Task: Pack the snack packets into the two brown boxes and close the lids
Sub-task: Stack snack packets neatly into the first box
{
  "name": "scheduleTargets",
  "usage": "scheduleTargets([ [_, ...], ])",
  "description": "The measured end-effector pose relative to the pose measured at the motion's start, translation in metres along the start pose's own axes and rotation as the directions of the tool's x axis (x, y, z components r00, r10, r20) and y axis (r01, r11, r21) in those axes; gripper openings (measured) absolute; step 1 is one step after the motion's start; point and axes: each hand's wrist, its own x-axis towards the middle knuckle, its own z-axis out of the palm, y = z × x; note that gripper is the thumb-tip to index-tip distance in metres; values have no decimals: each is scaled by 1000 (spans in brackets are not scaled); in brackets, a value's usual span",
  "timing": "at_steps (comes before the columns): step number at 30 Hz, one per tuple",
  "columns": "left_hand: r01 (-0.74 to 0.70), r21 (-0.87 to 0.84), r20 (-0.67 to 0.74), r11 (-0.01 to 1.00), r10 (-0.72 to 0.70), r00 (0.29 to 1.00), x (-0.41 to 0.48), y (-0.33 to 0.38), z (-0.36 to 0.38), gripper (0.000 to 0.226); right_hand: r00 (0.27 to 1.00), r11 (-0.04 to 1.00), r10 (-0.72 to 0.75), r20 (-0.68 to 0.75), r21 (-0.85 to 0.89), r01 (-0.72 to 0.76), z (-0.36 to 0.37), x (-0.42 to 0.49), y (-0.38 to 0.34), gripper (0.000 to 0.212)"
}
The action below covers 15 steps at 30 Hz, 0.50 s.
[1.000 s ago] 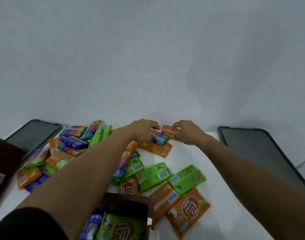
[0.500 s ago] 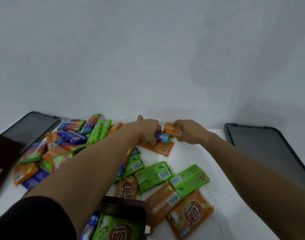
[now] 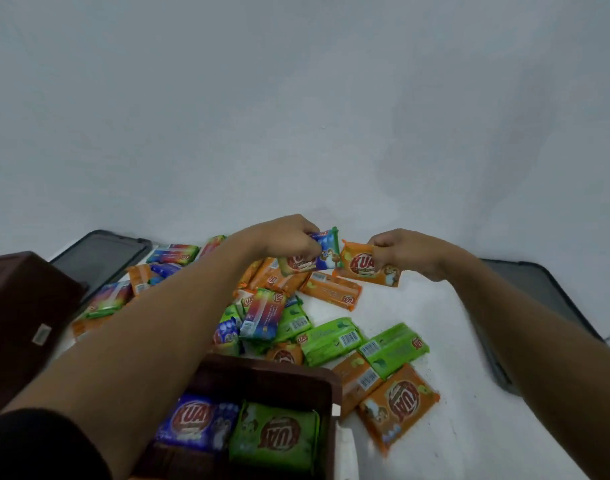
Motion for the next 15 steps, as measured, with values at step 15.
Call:
scheduleTargets([
  [15, -14, -211, 214, 977, 60, 975, -149, -29, -34, 25, 987, 995, -46, 156, 94, 31, 96, -93, -93, 26],
])
